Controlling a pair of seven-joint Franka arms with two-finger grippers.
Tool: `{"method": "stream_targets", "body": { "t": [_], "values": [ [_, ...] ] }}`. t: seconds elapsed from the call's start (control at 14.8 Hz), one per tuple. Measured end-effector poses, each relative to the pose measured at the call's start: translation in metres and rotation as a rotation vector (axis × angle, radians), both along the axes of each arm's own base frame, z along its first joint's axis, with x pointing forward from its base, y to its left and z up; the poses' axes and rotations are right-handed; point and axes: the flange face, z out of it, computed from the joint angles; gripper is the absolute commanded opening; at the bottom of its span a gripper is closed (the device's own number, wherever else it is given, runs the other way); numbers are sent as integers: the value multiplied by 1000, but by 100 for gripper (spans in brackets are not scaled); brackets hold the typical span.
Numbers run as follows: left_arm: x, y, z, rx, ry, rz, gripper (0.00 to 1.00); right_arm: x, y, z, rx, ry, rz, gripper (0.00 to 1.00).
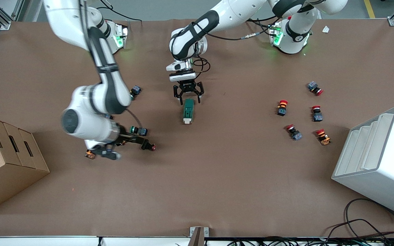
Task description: Close load switch with both arms
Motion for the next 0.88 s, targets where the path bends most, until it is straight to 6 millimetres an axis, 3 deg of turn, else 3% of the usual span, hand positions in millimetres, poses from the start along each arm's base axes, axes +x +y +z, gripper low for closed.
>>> {"method": "stream_targets", "body": {
  "t": [0.2, 0.34, 0.47, 0.61, 0.88],
  "values": [
    [18, -22, 53, -29, 78, 59, 99, 3, -61, 44, -93, 5, 104, 100],
    [35, -33, 94, -54, 144, 95, 99, 4, -90, 78, -130, 35, 144, 100],
    [62, -31, 137, -74, 208, 124, 100, 8, -116, 116, -166, 51, 153, 100],
    [95, -20, 185, -98, 281, 145, 100, 12, -139, 146, -188, 61, 151, 100],
    [162, 31, 287, -164, 420, 149, 100, 12, -164, 170, -187, 56, 171, 100]
  ]
}}
